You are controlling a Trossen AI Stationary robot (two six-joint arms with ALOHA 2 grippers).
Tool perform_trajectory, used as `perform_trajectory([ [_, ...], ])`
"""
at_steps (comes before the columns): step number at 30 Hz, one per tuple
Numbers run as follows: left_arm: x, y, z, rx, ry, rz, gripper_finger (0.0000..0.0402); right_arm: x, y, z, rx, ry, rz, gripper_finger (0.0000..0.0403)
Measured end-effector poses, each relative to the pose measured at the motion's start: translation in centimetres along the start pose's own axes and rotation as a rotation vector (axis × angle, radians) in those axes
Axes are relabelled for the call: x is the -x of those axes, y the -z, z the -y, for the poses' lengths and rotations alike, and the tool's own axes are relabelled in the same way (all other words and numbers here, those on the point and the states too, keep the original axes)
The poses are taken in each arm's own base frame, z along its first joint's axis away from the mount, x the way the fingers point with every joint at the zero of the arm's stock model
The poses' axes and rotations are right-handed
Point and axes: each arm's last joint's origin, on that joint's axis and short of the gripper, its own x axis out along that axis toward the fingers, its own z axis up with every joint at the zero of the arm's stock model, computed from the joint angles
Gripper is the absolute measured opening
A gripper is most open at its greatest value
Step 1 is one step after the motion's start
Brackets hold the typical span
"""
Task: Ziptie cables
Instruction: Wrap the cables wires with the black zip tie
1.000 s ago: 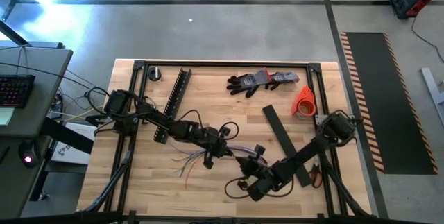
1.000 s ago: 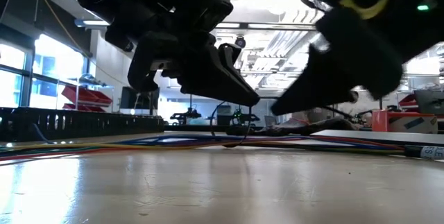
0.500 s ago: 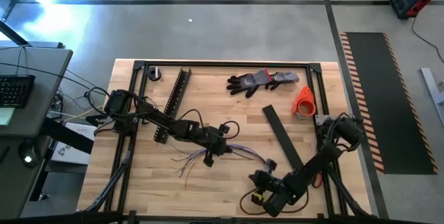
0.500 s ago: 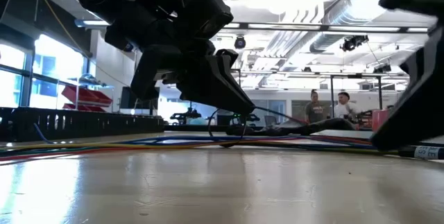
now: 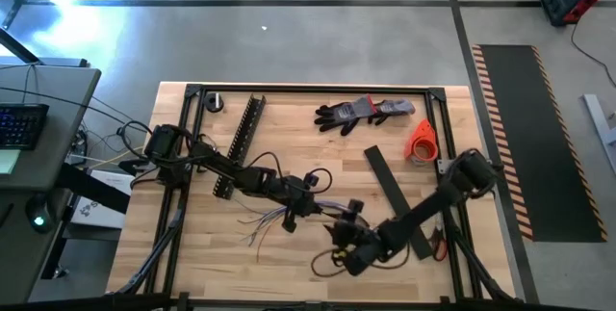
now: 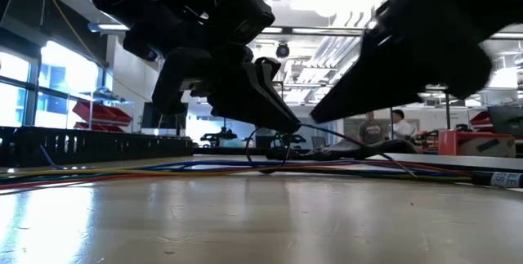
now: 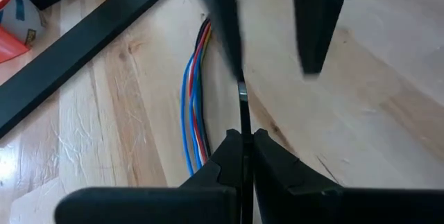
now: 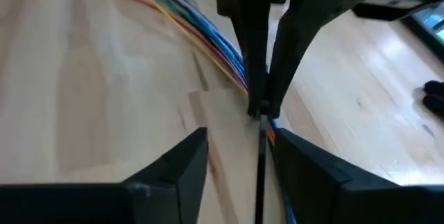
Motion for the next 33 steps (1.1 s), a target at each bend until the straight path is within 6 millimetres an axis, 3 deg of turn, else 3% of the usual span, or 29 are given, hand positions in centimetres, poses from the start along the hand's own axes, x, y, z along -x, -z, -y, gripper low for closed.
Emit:
perform_trajectory([
  [6, 0.0, 0.0, 0.0, 0.011, -0.001, 0.004, 0.0, -2.4, 0.0, 1.0, 0.021, 0.014, -0.047, 0.0141],
  [19, 0.0, -0.1, 0.0, 0.026, 0.002, 0.008, 0.0, -2.5, 0.0, 0.9, 0.045, 0.022, -0.038, 0.0007],
  [26, 0.0, 0.0, 0.0, 0.036, -0.005, -0.002, 0.0, -1.8, 0.5, 0.4, -0.047, 0.013, -0.052, 0.0002],
  [33, 0.0, 0.1, 0.0, 0.038, -0.004, -0.011, 0.0, 0.6, 2.6, -0.6, -0.168, 0.022, -0.115, 0.0001],
])
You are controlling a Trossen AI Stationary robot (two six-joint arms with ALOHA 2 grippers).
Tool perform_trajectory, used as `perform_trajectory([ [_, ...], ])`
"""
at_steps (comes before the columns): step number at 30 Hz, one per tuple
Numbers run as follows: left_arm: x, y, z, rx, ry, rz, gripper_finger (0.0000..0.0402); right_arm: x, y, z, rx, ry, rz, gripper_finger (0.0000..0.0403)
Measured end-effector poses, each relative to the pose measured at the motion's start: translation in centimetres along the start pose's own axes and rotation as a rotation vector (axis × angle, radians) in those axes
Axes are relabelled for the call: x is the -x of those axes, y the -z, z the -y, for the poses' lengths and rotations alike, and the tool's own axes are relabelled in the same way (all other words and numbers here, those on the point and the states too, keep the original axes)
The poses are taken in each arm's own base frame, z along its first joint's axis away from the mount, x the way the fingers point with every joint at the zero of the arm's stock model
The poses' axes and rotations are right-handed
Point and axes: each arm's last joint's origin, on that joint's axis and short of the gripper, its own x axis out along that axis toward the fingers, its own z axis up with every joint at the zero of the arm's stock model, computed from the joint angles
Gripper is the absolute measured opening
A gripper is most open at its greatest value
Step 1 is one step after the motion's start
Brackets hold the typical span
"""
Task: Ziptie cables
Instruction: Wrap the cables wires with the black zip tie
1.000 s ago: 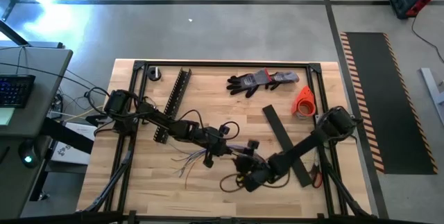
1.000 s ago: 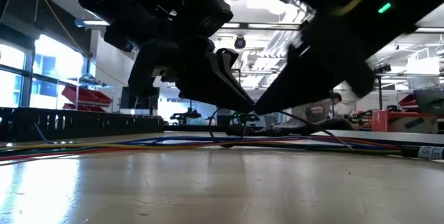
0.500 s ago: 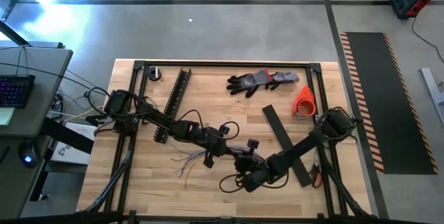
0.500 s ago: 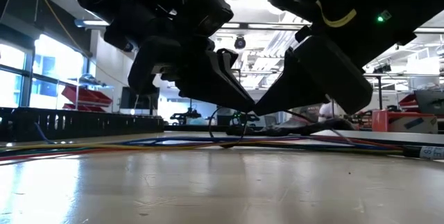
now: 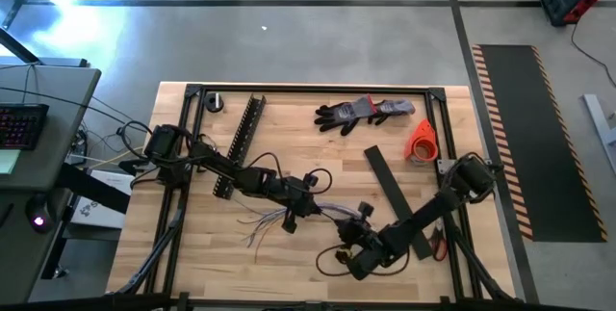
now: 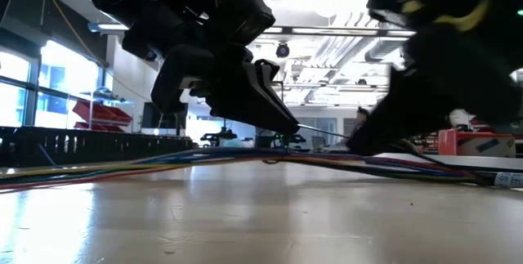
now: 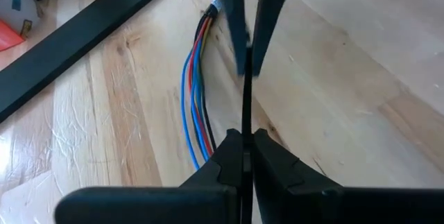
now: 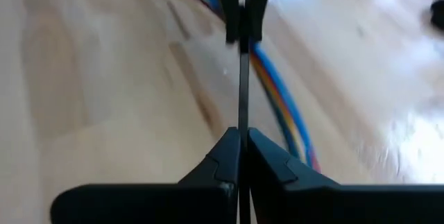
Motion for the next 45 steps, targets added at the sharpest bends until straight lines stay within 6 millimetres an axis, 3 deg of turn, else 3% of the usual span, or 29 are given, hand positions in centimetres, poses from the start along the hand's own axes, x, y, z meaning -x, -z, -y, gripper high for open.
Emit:
perform_trajectory([
  [7, 0.0, 0.1, 0.1, 0.0, 0.007, -0.014, 0.0, 3.2, 3.0, -0.8, -0.127, -0.025, -0.078, 0.0],
  [15, 0.0, 0.3, 0.0, 0.001, -0.001, -0.03, 0.0, 6.7, 6.5, -0.3, -0.211, 0.034, -0.224, 0.0002],
  [22, 0.0, 0.4, 0.1, 0.008, 0.003, -0.039, 0.0, 9.7, 7.4, -0.2, -0.227, 0.112, -0.347, 0.0001],
  [25, 0.0, 0.3, 0.0, 0.007, 0.001, -0.029, 0.0, 10.3, 7.4, -0.7, -0.246, 0.079, -0.305, 0.0001],
  [30, 0.0, 0.3, 0.0, 0.008, 0.001, -0.027, 0.0, 9.3, 5.9, -2.3, -0.231, -0.06, -0.098, 0.0011],
  [35, 0.0, 0.3, 0.0, 0.008, 0.002, -0.025, 0.0, 6.8, 3.0, -3.3, -0.131, -0.132, -0.014, 0.0069],
  [40, 0.0, 0.2, 0.0, 0.009, 0.006, -0.018, 0.0, 3.6, 0.2, -2.2, 0.029, -0.025, 0.081, 0.0126],
  [45, 0.0, 0.2, 0.0, 0.011, 0.011, -0.017, 0.0, 0.4, -2.2, -0.5, 0.127, 0.035, 0.047, 0.0145],
])
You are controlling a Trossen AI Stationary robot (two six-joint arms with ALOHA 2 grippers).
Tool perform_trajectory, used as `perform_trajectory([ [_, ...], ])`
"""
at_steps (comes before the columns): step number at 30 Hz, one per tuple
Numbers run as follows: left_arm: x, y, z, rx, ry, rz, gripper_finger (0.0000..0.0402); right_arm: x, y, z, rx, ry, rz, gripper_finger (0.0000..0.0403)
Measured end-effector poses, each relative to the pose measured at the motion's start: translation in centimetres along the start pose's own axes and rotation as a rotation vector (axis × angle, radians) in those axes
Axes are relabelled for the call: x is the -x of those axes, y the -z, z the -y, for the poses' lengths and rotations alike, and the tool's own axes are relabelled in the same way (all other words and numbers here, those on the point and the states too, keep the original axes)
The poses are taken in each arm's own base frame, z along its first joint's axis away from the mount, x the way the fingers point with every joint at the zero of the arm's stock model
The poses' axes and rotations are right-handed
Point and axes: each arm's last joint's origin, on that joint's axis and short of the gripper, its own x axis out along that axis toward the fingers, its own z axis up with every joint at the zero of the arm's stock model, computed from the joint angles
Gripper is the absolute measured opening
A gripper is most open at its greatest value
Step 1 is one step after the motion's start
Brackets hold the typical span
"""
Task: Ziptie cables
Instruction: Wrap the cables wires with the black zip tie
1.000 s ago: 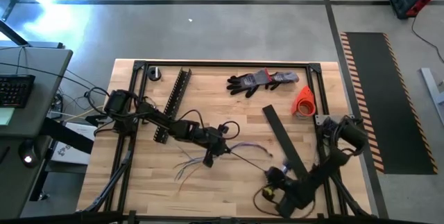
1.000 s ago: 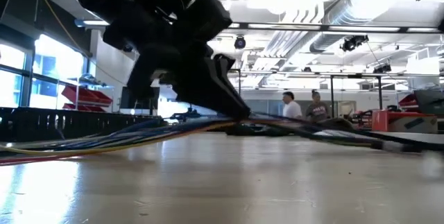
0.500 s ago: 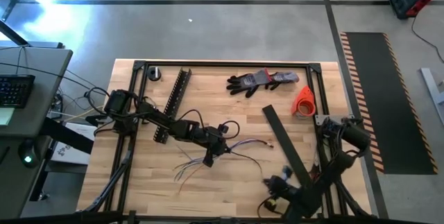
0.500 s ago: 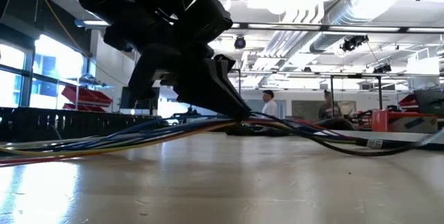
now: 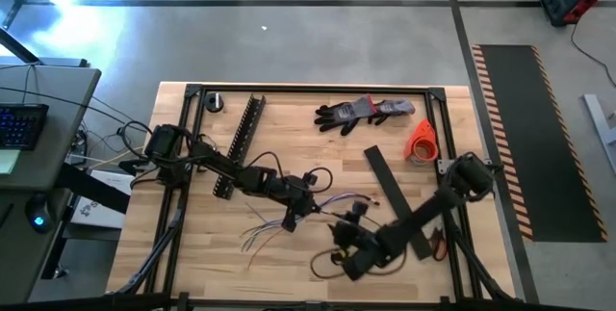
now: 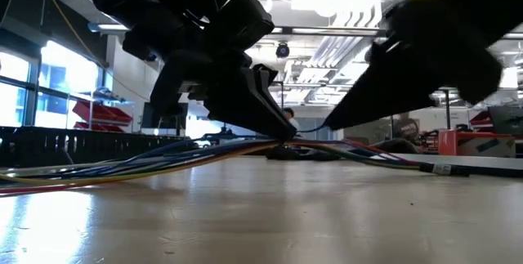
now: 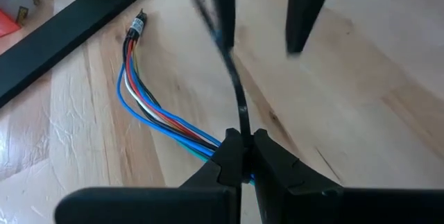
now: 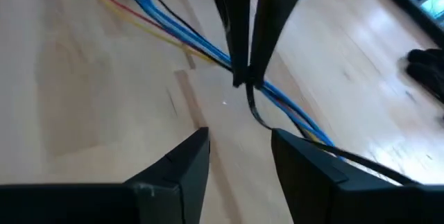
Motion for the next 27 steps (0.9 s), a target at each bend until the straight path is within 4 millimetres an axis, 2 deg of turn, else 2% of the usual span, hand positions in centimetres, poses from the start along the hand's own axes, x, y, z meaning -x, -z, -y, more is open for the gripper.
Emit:
perform_trajectory([
  [4, 0.0, 0.1, 0.0, 0.002, -0.002, -0.005, 0.0, -1.9, -1.1, 0.8, 0.036, -0.052, -0.053, 0.0142],
  [13, 0.0, 0.0, 0.0, 0.007, -0.005, -0.001, 0.0, -2.7, -2.2, 1.0, 0.085, -0.088, -0.015, 0.014],
  [16, 0.0, -0.1, 0.0, 0.005, -0.002, 0.004, 0.0, -1.4, -2.7, 0.5, 0.127, -0.26, -0.044, 0.014],
  [19, 0.0, -0.1, 0.0, -0.002, 0.001, 0.004, 0.0, -0.2, -3.1, -0.1, 0.113, -0.521, -0.122, 0.014],
  [21, 0.0, -0.1, 0.0, -0.002, -0.001, 0.003, 0.0, -0.1, -3.3, -0.3, 0.1, -0.595, -0.134, 0.014],
  [23, 0.0, -0.1, 0.0, -0.002, -0.003, 0.003, 0.0, -0.1, -3.8, -0.4, 0.119, -0.602, -0.075, 0.014],
  [27, 0.0, 0.0, 0.0, -0.001, -0.003, -0.002, 0.0, -0.2, -4.5, -0.2, 0.175, -0.453, 0.063, 0.0139],
])
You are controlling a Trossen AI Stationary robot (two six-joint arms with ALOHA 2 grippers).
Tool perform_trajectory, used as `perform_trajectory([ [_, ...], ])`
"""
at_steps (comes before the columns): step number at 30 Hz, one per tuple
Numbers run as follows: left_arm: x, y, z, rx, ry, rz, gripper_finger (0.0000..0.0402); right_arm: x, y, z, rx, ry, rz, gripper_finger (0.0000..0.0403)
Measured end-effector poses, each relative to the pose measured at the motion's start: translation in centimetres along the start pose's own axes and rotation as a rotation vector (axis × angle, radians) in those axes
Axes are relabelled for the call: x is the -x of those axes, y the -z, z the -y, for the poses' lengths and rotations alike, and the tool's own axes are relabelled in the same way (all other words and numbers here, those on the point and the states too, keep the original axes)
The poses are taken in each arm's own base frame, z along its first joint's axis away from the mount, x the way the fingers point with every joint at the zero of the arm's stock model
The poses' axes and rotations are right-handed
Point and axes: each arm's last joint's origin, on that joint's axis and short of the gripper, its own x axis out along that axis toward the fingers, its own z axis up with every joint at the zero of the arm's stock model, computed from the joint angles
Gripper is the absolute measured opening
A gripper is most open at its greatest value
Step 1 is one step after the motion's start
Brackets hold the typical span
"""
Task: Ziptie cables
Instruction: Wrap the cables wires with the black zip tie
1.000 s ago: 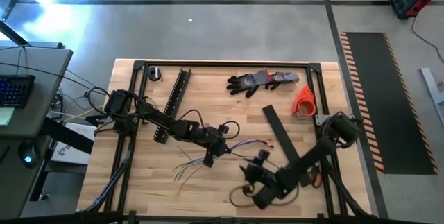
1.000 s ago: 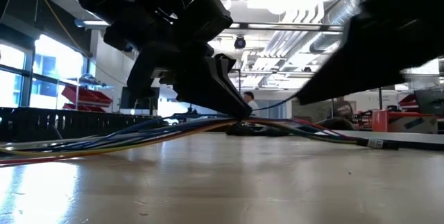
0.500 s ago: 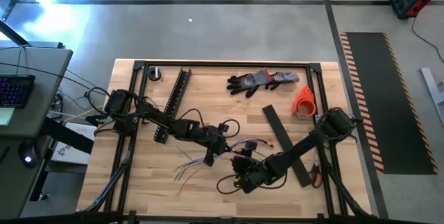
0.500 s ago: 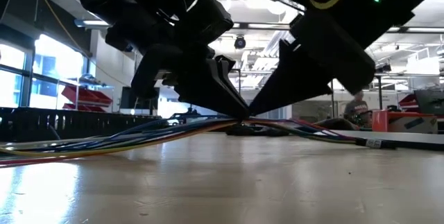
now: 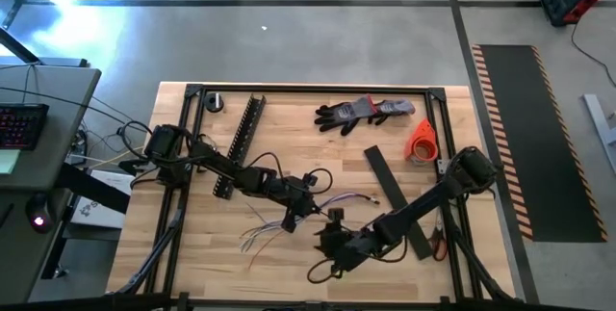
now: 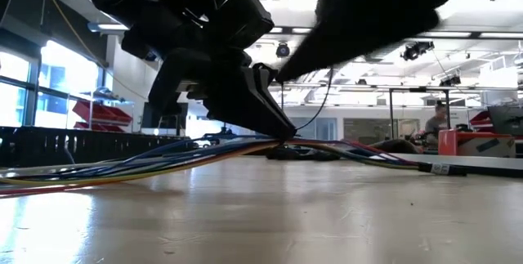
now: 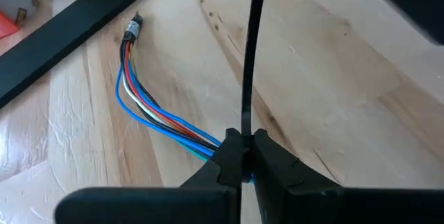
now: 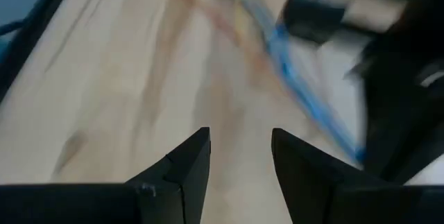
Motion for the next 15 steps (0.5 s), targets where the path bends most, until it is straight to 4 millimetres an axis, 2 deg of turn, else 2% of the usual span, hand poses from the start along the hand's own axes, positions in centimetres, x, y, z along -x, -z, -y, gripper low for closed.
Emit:
perform_trajectory([
  [5, 0.0, 0.0, 0.0, 0.0, 0.001, -0.005, 0.0, 1.2, -2.1, -0.6, 0.078, -0.04, 0.183, 0.0139],
  [10, 0.0, 0.1, 0.0, -0.002, -0.001, -0.006, 0.0, 4.7, -2.6, -0.4, 0.126, 0.186, 0.184, 0.0139],
  [13, 0.0, 0.1, 0.0, -0.002, -0.001, -0.005, 0.0, 7.2, -3.2, -0.4, 0.108, 0.353, 0.241, 0.0139],
  [15, 0.0, 0.1, 0.0, -0.002, -0.001, -0.005, 0.0, 8.1, -2.9, -0.3, 0.085, 0.416, 0.233, 0.0139],
])
